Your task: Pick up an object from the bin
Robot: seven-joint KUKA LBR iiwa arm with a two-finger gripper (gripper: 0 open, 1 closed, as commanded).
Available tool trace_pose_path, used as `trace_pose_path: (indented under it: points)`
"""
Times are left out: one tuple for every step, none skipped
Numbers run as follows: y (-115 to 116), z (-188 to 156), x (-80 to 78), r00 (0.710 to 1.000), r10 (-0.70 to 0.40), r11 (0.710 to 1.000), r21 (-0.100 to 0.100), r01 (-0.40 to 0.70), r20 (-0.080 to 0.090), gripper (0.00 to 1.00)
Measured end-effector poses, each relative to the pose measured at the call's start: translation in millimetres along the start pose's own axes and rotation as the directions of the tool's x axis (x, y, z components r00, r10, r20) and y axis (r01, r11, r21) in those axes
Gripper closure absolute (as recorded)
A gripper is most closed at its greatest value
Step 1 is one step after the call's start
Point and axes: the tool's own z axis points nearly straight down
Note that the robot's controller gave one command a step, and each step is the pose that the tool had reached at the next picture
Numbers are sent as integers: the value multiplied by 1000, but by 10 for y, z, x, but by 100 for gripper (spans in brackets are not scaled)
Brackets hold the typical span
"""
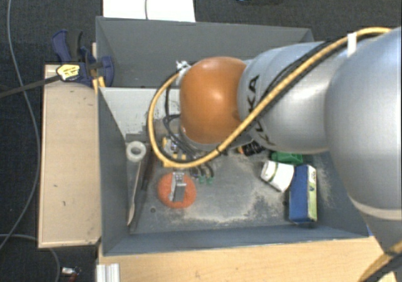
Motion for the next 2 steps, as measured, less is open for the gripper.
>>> trace_pose_path:
  points:
    - [-12,-46,-20,1000,5,1000,-1,-5,8,0]
    - [-173,641,365,981,194,981,-3,-194,8,0]
